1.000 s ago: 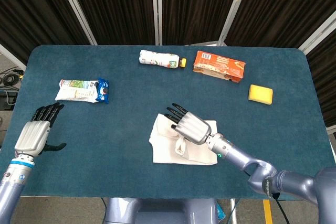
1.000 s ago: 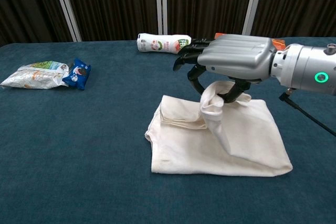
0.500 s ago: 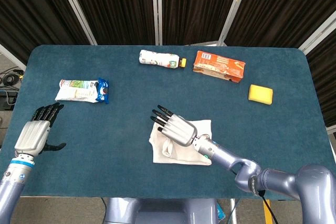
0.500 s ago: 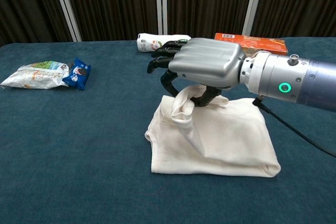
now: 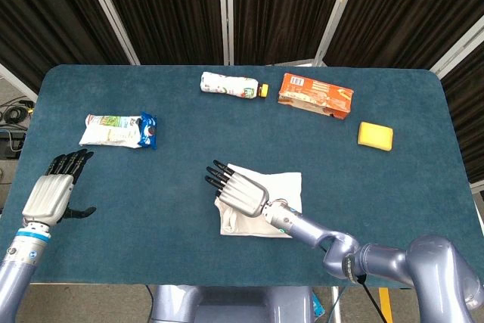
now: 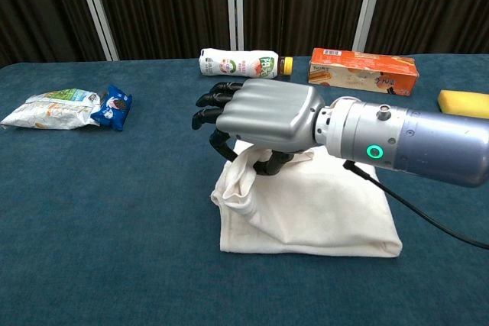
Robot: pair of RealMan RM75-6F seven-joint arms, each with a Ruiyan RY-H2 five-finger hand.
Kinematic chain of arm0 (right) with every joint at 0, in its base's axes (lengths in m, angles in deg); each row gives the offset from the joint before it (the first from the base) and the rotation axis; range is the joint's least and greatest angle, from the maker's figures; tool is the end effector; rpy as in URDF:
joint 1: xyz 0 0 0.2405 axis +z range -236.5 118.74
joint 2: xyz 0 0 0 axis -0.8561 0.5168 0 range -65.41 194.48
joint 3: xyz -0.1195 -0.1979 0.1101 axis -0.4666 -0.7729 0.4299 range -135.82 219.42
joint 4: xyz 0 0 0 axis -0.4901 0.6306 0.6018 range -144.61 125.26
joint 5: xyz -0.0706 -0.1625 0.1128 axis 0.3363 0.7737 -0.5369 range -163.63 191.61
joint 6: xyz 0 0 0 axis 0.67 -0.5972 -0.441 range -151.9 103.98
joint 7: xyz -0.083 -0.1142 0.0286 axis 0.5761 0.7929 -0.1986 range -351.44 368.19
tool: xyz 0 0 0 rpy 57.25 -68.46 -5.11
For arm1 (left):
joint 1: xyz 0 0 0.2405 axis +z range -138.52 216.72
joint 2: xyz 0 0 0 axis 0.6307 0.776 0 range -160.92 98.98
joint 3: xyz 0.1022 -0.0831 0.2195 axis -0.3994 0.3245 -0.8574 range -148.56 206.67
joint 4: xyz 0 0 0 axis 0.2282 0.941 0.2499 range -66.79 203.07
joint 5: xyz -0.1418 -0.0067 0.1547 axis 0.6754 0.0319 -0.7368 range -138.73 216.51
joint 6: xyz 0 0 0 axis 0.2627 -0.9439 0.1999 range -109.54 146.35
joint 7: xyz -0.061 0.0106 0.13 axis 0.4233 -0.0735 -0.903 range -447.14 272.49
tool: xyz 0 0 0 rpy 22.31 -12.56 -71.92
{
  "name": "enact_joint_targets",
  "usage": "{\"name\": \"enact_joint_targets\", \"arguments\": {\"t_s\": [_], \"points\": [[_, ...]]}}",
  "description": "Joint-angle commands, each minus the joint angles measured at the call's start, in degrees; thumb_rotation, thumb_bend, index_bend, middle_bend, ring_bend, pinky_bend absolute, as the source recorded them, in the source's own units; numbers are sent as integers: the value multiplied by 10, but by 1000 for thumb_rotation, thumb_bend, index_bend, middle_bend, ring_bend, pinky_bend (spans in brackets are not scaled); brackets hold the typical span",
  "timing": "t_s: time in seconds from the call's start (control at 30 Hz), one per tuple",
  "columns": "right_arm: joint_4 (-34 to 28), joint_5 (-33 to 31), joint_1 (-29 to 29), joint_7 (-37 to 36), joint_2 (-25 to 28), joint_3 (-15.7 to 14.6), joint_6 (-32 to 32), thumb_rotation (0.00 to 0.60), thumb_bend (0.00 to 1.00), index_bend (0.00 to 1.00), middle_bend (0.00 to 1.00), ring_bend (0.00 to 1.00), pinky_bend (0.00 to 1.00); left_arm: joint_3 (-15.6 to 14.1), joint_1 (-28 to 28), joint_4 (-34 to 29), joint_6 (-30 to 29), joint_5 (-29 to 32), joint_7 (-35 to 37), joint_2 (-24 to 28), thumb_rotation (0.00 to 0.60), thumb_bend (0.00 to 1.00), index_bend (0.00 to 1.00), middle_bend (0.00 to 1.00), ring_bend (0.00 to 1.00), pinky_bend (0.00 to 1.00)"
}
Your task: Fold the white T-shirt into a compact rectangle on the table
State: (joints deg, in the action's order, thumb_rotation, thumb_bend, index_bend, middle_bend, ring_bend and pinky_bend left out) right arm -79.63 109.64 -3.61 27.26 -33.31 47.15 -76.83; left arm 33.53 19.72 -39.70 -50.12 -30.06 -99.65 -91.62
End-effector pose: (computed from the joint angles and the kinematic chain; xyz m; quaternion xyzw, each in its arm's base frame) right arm -0.0598 -0.3322 -0.0753 0.8740 -0.0389 0.3903 0.2869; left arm -0.2513 0.2424 0.1273 -0.6397 -0.4547 -0.3343 0.5219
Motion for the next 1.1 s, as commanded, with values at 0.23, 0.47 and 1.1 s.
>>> {"name": "enact_joint_targets", "arguments": {"t_s": [0.23, 0.47, 1.1], "points": [[6, -13, 7, 24, -17, 6, 8, 600, 294, 274, 48, 0, 0, 0, -1, 1, 3, 2, 1, -1, 600, 126, 0, 0, 0, 0], [-25, -44, -9, 51, -9, 28, -15, 600, 7, 0, 0, 0, 0, -1, -2, 2, 6, 2, 1, -1, 600, 125, 0, 0, 0, 0], [-84, -34, -56, 50, 81, 19, -93, 600, 0, 0, 0, 0, 0, -6, 2, 1, -5, -12, -4, -3, 600, 125, 0, 0, 0, 0]]}}
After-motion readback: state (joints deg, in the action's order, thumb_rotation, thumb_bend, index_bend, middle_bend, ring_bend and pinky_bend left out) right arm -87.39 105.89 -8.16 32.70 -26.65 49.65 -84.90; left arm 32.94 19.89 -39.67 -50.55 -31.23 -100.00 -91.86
